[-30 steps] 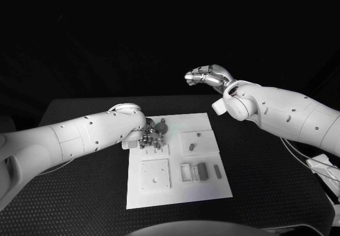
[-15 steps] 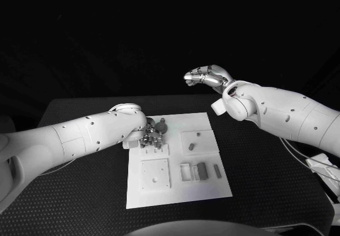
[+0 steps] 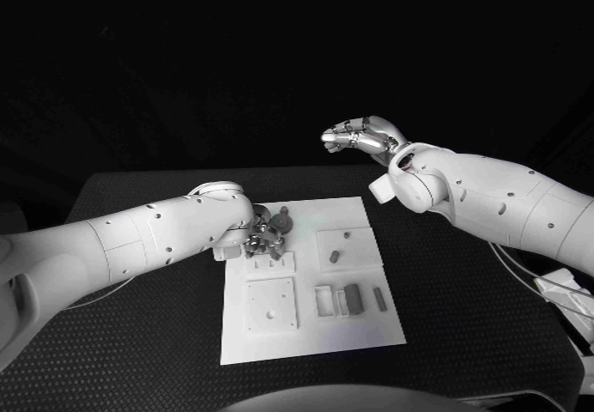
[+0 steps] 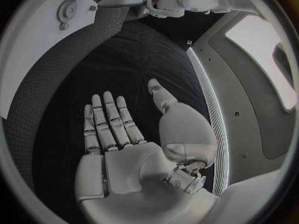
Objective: Assemble the parts on the task board
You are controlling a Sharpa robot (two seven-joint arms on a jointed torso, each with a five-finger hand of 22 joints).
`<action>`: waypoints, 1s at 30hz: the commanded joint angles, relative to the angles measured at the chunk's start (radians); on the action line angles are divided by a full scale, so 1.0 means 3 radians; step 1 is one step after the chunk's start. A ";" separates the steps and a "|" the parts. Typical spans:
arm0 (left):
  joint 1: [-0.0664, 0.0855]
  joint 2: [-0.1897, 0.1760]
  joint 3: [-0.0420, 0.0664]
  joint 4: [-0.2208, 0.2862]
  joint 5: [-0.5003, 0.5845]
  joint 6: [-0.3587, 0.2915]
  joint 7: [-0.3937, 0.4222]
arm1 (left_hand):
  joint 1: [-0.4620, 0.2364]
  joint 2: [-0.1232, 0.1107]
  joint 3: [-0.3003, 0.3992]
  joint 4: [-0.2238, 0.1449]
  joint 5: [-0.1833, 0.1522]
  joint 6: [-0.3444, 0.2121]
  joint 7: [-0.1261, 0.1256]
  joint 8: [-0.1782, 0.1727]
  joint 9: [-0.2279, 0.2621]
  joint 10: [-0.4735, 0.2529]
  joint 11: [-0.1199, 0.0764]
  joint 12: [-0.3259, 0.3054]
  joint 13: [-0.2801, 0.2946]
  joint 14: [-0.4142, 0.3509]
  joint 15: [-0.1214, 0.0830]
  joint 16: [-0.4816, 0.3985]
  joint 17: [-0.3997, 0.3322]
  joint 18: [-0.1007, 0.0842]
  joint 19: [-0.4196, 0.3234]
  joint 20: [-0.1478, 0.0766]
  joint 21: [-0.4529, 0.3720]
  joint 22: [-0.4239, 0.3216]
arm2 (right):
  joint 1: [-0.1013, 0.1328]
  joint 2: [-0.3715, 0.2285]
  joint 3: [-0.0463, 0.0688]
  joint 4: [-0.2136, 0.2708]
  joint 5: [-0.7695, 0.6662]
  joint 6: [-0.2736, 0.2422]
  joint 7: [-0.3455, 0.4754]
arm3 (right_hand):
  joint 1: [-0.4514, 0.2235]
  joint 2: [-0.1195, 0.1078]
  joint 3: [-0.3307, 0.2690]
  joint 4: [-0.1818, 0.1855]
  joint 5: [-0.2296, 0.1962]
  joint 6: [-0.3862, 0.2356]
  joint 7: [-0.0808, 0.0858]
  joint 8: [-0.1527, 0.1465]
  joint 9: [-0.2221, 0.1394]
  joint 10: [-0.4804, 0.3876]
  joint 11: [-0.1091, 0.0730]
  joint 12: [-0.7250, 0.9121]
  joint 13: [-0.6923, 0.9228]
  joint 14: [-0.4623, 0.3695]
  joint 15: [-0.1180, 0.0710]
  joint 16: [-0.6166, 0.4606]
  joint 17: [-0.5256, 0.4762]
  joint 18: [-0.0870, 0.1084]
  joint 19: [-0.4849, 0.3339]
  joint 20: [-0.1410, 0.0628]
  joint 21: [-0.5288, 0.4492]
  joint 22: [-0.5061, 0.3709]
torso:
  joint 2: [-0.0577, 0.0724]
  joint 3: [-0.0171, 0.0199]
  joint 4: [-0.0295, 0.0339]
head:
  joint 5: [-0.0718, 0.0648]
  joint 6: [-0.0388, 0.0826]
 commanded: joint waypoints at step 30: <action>-0.0012 -0.0629 0.0069 0.0444 0.2412 -0.1185 0.1154 | 0.0451 0.0074 0.0026 0.0002 0.0011 0.0146 -0.0026 0.0117 0.0006 0.0059 -0.0036 -0.0070 -0.0120 0.0012 0.0011 -0.0006 -0.0142 -0.0049 -0.0043 0.0014 0.0008 0.0053 | -0.0082 -0.0259 -0.0033 0.0427 -0.1208 -0.0296 -0.0385 | 0.0322 -0.0085 0.0017 -0.0177 -0.0001 0.0062 0.0176 0.0091 -0.0007 0.0122 -0.0037 0.0052 -0.0055 0.0105 -0.0031 0.0069 0.0022 -0.0017 0.0096 -0.0023 -0.0009 0.0079 | -0.0006 -0.0009 0.0003 | 0.0047 0.0217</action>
